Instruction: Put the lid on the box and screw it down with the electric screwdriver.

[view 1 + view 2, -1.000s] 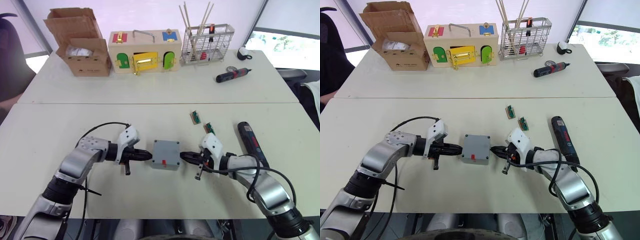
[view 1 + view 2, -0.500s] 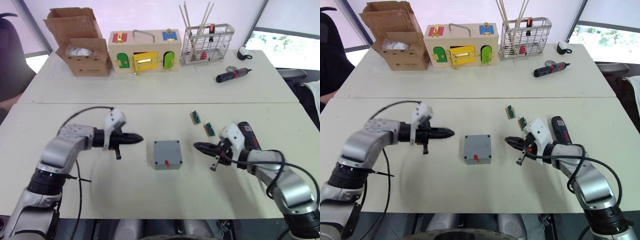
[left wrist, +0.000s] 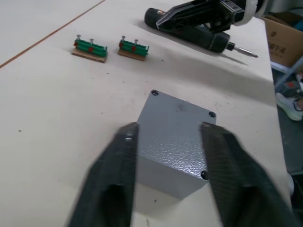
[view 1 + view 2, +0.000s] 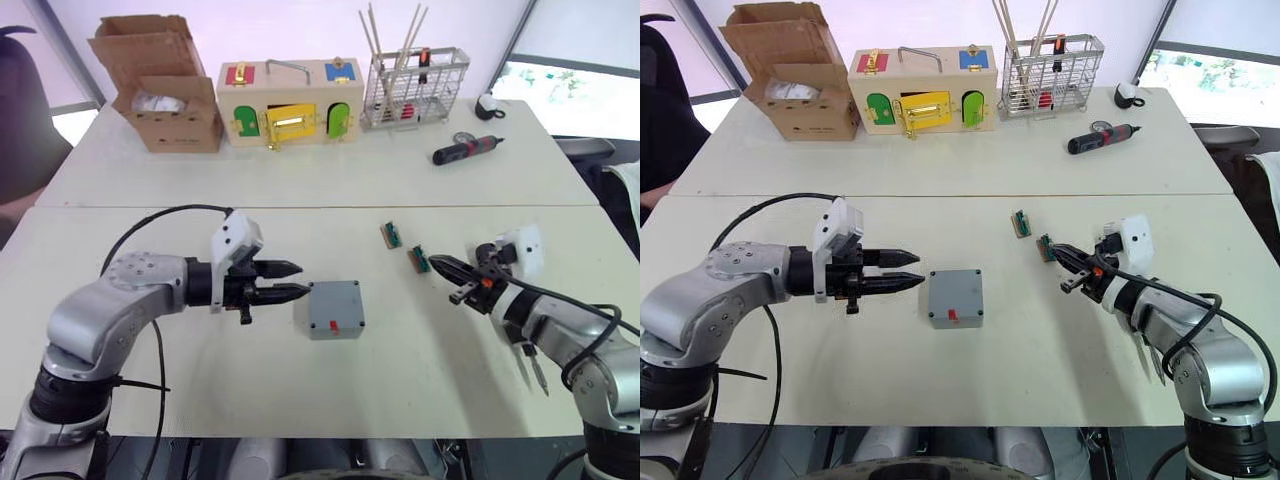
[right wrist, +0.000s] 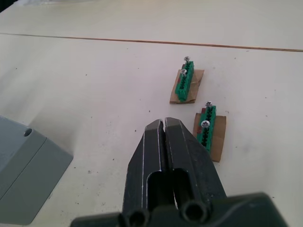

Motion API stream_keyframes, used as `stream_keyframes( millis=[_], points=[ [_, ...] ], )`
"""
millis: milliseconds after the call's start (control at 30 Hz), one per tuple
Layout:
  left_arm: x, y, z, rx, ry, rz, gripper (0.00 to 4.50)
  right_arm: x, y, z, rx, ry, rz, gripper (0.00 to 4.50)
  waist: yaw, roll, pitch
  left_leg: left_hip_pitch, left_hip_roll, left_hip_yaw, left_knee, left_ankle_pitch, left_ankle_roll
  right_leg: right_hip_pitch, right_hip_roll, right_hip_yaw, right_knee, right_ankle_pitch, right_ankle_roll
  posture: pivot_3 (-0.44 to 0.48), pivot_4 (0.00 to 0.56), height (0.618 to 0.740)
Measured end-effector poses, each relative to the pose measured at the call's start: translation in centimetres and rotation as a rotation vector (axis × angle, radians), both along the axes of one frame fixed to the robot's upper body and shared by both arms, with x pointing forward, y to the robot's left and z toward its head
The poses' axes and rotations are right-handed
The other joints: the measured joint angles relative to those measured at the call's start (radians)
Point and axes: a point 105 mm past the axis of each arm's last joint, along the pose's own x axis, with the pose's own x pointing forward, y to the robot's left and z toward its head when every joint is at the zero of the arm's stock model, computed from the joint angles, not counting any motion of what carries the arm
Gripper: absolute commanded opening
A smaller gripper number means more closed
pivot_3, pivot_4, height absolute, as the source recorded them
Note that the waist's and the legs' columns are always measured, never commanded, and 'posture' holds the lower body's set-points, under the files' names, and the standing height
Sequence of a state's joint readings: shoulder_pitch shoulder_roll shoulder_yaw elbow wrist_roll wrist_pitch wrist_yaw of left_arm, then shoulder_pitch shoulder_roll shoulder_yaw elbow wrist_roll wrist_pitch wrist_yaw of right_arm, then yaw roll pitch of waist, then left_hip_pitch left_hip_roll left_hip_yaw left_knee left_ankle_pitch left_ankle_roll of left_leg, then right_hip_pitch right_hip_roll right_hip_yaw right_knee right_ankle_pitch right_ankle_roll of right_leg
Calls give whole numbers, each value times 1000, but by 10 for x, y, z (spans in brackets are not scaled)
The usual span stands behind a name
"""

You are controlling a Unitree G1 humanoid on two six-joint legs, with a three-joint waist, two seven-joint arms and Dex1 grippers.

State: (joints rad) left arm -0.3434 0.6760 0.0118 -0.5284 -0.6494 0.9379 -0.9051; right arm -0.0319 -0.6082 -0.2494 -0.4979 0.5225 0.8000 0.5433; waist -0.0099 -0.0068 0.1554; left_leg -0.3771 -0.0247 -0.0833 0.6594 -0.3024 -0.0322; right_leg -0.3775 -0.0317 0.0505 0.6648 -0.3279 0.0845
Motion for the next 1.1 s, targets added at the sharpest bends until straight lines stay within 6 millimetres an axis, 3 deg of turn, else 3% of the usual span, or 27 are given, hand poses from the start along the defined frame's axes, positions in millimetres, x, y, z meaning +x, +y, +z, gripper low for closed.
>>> stream_keyframes(
  millis=[100,300,400,533,833,1100],
  points=[
    [0,-2,1,-19,-5,2,120,2,-4,-6,-4,21,-23,0,-1,0,0,0,0,0,0,0,0,0,0,0,0,0,0,0,150,740],
    [-3,-3,-1,-34,13,-10,52,6,-10,-11,-26,29,-57,0,-2,0,0,0,0,0,0,0,0,0,0,0,0,0,0,0,150,740],
    [-6,-3,-3,-14,24,-27,0,7,-10,-10,-27,23,-64,826,-1,0,0,0,0,0,0,0,0,0,0,0,0,0,0,0,150,740],
    [-8,-3,-7,24,35,-47,0,11,-7,-13,-27,25,-65,2807,-3,0,0,0,0,0,0,0,0,0,0,0,0,0,0,0,150,740],
    [-12,-8,-5,62,4,-89,0,25,0,-16,0,11,-95,2807,-2,1,1,0,0,0,-1,0,0,0,0,0,0,0,0,0,150,740],
    [-14,-8,-9,91,-4,-102,0,32,-7,-25,2,26,-132,2807,-3,1,1,0,0,1,-1,0,0,-1,0,0,0,0,0,0,150,740]
  ],
)
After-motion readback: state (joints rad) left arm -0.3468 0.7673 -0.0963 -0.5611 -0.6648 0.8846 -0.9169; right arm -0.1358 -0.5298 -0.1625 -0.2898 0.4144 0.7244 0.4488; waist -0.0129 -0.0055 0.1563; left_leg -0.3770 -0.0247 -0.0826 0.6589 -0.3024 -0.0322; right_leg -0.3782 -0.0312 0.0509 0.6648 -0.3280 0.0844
